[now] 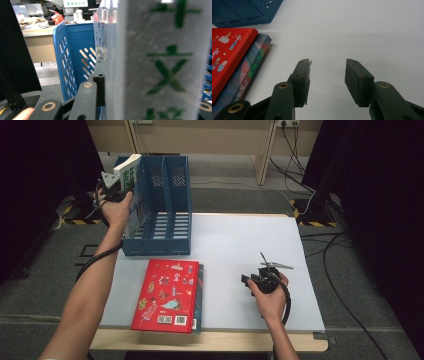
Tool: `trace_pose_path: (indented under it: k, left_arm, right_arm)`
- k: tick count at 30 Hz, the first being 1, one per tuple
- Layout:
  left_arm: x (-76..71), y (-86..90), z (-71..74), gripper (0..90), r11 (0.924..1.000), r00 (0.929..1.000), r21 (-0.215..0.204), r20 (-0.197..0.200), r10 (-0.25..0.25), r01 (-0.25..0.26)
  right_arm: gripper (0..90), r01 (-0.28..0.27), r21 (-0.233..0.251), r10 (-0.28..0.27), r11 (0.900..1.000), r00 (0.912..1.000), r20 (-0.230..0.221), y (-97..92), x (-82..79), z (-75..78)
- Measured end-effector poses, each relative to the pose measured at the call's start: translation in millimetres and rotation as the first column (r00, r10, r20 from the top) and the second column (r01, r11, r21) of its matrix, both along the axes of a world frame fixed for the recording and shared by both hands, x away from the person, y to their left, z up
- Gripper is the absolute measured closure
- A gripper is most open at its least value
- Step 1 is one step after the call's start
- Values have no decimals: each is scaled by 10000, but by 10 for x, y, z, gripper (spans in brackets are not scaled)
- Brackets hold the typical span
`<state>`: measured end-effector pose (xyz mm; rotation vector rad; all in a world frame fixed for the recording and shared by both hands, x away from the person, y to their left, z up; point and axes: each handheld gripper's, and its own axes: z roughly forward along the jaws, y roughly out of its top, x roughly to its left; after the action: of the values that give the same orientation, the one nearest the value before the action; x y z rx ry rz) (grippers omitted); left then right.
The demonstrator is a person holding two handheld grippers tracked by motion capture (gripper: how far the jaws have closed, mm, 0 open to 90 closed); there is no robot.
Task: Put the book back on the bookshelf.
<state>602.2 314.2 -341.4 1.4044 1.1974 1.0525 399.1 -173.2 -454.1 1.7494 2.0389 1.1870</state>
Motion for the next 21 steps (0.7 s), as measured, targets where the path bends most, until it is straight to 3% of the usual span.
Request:
trace_pose_path:
  k: [9, 21]
  left_arm:
    - [-57, 30, -154, 731, 9999, 9996, 112, -270, 86, -83]
    - [-234, 27, -177, 721, 9985, 9958, 530, -893, 180, -133]
  right_arm:
    - [552, -34, 18, 34, 10000, 10000, 7, -9, -6, 12]
    - [548, -89, 9, 89, 10000, 9999, 89, 1, -25, 41]
